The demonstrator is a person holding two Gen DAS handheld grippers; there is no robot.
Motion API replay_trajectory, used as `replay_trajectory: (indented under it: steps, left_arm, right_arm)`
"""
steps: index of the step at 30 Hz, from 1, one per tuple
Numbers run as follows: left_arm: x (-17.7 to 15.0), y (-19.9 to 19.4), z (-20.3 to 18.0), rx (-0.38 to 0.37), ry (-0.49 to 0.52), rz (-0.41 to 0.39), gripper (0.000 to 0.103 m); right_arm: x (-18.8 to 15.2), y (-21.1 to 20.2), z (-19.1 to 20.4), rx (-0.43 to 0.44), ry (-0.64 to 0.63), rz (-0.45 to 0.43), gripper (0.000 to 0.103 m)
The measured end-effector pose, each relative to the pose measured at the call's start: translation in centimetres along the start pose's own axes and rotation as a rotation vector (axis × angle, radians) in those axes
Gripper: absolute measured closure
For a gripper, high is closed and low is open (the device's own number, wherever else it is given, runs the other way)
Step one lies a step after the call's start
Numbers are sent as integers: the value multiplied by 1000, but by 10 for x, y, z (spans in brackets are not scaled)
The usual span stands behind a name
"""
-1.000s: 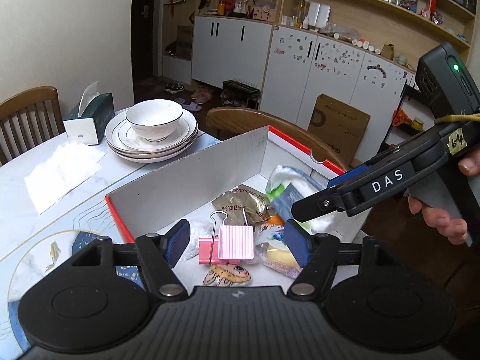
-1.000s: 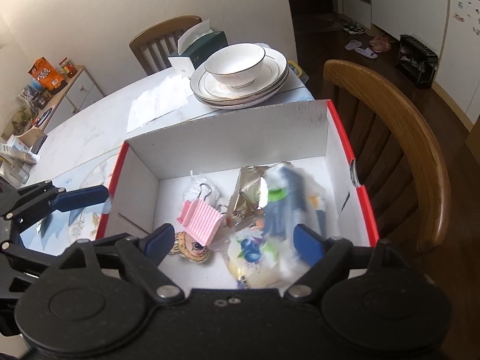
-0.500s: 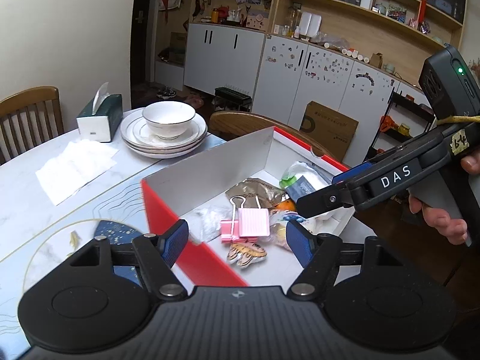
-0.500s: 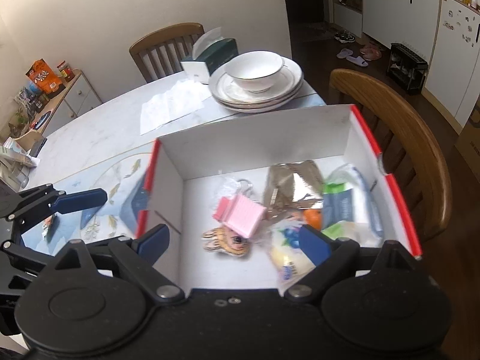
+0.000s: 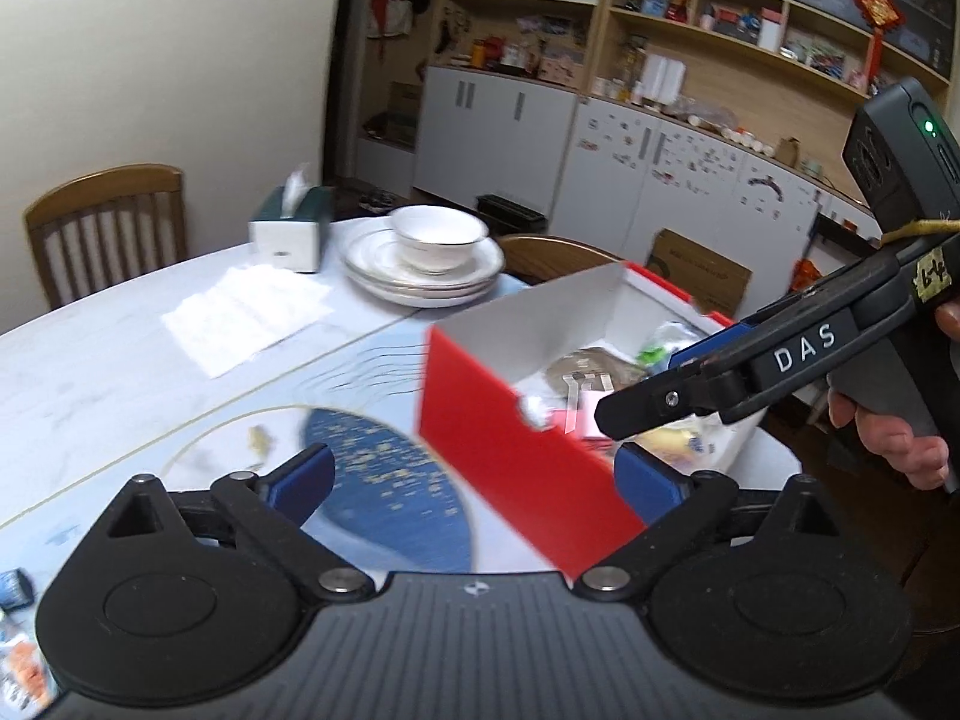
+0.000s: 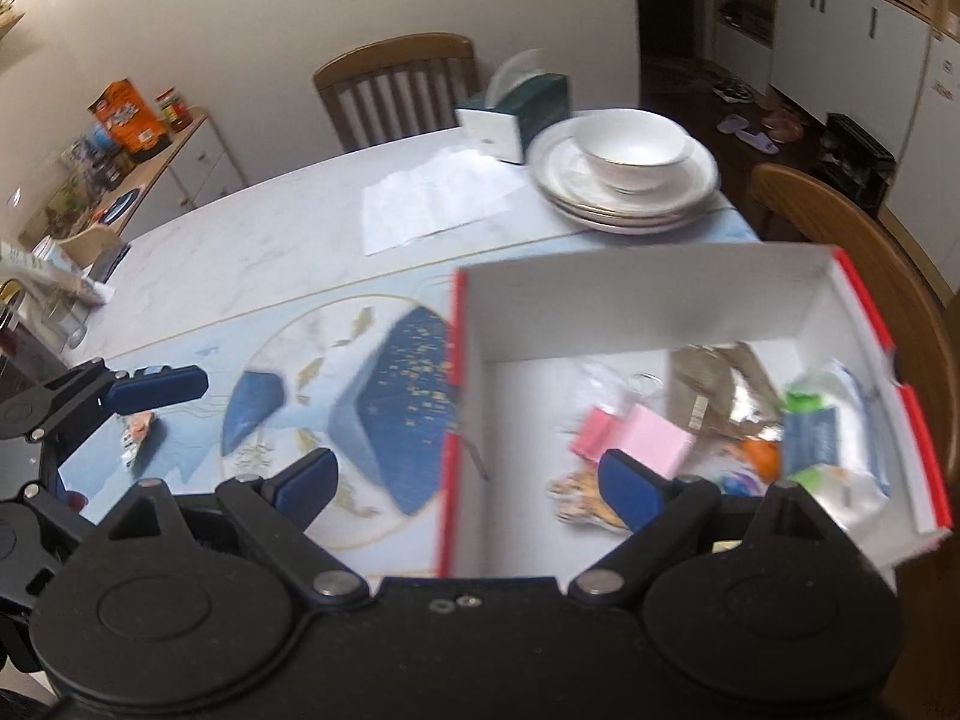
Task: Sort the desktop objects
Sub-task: 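Open both tools and withdraw them from the box toward the table items, then grasp the silver sausage packet with the left tool while the right tool grasps the blue-labelled bottle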
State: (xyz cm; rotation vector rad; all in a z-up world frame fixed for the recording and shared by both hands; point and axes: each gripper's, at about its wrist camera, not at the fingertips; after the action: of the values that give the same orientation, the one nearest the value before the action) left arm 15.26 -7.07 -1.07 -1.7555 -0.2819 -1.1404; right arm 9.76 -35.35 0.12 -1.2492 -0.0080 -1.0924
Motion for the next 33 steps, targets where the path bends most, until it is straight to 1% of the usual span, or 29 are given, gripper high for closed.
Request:
replay_trajectory:
  steps: [3, 4, 6, 11, 14, 19, 22, 24, 26, 28, 30, 33]
  left_arm:
    - [-10, -9, 22, 38, -34, -8, 2]
    - [-14, -12, 29, 60, -44, -7, 0]
    - [-21, -18, 44, 103, -67, -6, 0]
    - [-40, -31, 85, 242, -130, 17, 0]
    - [-50, -36, 107, 324, -192, 45, 0]
    - [-67, -43, 148, 424, -303, 102, 0]
    - [-76, -43, 168, 483, -340, 131, 0]
    - [-81, -42, 179, 509, -359, 151, 0]
    - [-85, -39, 189, 557, -369, 178, 0]
    - [-87, -34, 198, 581, -383, 195, 0]
    - [-89, -31, 209, 604, -418, 211, 0]
    - [-90, -23, 223, 608, -464, 228, 0]
  right_arm:
    - [9, 14, 22, 11, -34, 7, 9]
    - [11, 19, 30, 15, -46, 10, 9]
    - [16, 30, 46, 30, -70, 17, 9]
    - [27, 61, 87, 68, -120, 42, 9]
    - [33, 81, 112, 92, -156, 61, 9]
    - [42, 110, 147, 130, -221, 84, 9]
    - [46, 128, 163, 141, -246, 103, 9]
    - [48, 138, 172, 144, -258, 116, 9]
    - [50, 148, 179, 146, -273, 123, 9]
    - [51, 157, 185, 149, -283, 131, 9]
    - [52, 165, 190, 147, -287, 140, 9]
    - [53, 174, 195, 154, -295, 154, 9]
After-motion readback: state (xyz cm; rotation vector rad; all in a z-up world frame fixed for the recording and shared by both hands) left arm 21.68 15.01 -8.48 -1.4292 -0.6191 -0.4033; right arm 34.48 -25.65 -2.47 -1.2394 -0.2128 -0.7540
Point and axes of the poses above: each gripper's, at about its wrist camera, not at the fingertips, and y roughly the way its jaws point, z to its left, x to its top, and after that the axes turned 7 degrees about x, right-handed
